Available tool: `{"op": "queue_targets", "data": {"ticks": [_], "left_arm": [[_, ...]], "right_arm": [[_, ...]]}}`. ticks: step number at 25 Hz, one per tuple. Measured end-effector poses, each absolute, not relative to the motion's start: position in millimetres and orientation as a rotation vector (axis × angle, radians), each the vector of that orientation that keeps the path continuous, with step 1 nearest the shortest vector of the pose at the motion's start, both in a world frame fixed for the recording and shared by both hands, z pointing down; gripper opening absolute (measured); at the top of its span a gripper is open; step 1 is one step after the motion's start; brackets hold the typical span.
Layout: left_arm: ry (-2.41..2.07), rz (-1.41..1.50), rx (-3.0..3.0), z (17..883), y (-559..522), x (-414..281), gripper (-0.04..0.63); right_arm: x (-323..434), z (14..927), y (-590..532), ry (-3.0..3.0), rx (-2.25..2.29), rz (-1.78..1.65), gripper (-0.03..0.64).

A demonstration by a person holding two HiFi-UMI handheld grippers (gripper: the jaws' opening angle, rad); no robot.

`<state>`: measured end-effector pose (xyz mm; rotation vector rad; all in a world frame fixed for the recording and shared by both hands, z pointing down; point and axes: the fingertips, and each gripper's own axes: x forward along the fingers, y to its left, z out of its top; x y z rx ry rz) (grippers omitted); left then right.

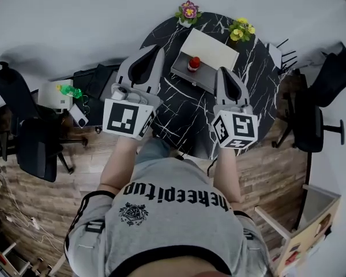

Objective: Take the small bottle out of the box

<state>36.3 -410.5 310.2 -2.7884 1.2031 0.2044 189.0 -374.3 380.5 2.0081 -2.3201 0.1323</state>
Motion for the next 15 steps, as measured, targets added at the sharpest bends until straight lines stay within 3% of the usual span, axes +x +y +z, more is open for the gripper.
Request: {"op": "queue_targets", "data": {"ticks": [15], "left_arm": [[1.179,0.127,-2.852,342.2,-455.5,25.5,0.003]], "right_arm": [[178.5,493.7,-416.1,-2.168,1.920,0.511,-0.002]]}}
